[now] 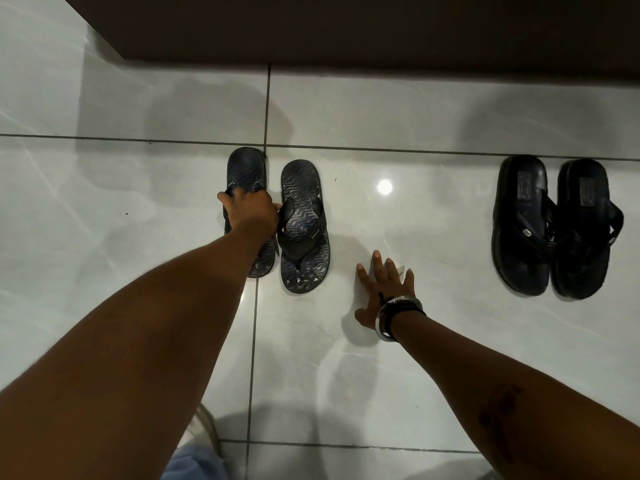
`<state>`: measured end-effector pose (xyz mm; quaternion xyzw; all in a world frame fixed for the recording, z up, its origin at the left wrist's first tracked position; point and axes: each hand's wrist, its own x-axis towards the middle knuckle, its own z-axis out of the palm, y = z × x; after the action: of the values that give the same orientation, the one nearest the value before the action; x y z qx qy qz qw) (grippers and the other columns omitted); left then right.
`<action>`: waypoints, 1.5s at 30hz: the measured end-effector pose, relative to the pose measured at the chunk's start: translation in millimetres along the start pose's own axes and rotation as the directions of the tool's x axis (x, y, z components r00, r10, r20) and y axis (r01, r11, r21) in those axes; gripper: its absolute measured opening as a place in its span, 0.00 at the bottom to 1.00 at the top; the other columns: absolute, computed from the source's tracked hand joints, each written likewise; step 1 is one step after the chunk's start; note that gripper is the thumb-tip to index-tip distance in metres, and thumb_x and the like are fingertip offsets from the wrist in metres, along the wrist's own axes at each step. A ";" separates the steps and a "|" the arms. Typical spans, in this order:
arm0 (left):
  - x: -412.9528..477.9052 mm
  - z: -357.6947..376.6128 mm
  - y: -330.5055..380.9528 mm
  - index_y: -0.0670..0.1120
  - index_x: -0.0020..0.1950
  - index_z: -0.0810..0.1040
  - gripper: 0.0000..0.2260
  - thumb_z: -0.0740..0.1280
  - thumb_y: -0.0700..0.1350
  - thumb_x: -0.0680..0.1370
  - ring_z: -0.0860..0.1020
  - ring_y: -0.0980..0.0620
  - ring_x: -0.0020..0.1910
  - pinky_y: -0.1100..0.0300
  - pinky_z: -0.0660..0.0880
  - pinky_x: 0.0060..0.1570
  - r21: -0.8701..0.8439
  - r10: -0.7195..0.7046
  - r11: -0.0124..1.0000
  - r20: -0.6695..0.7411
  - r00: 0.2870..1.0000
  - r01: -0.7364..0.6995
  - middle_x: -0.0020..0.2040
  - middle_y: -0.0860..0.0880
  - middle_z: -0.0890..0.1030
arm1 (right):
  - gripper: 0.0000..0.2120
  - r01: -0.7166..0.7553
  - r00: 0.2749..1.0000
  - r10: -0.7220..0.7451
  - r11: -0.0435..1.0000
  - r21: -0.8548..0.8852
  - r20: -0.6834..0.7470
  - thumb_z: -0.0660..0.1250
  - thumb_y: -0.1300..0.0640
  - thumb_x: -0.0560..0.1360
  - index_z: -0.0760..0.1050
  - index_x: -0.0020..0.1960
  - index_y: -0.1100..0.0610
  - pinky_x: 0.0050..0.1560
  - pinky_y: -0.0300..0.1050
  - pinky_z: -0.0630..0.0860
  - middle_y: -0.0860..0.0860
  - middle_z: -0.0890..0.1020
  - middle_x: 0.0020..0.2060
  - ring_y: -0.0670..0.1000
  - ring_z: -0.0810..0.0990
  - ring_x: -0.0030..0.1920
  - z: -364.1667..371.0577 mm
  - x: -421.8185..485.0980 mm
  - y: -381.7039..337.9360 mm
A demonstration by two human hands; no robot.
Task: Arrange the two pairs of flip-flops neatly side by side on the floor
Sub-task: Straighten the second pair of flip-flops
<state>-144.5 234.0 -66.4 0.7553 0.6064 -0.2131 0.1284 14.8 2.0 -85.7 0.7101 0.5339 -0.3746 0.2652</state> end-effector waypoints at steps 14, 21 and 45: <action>-6.4 0.7 -4.8 0.47 0.49 0.81 0.17 0.58 0.56 0.81 0.69 0.40 0.65 0.40 0.55 0.68 -0.030 0.010 0.999 -0.035 0.999 -0.012 0.57 0.41 0.80 | 0.47 0.007 1.000 -0.007 1.000 0.002 -0.017 0.61 0.34 0.71 0.37 0.78 0.45 0.74 0.67 0.41 0.54 0.32 0.77 0.59 0.37 0.78 -0.3 -1.2 0.2; -37.3 -2.2 7.1 0.41 0.45 0.82 0.22 0.59 0.58 0.79 0.74 0.40 0.54 0.43 0.65 0.59 0.047 0.073 0.997 -0.253 0.965 -0.063 0.47 0.40 0.82 | 0.45 0.012 0.998 -0.012 1.000 -0.008 -0.055 0.61 0.37 0.72 0.37 0.79 0.45 0.74 0.67 0.39 0.53 0.33 0.78 0.59 0.38 0.78 0.0 -1.9 3.9; -9.6 -2.2 30.2 0.44 0.52 0.80 0.14 0.63 0.53 0.78 0.73 0.39 0.60 0.44 0.61 0.65 -0.121 -0.198 0.974 -0.043 0.979 0.192 0.54 0.40 0.81 | 0.47 -0.014 0.999 0.016 0.998 0.065 -0.040 0.60 0.33 0.69 0.37 0.78 0.44 0.72 0.68 0.36 0.52 0.31 0.77 0.60 0.35 0.78 5.4 6.0 2.2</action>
<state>-116.5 219.8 -61.8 0.6889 0.6922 -0.1683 0.1340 16.4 0.6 -93.8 0.7298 0.5215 -0.3751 0.2339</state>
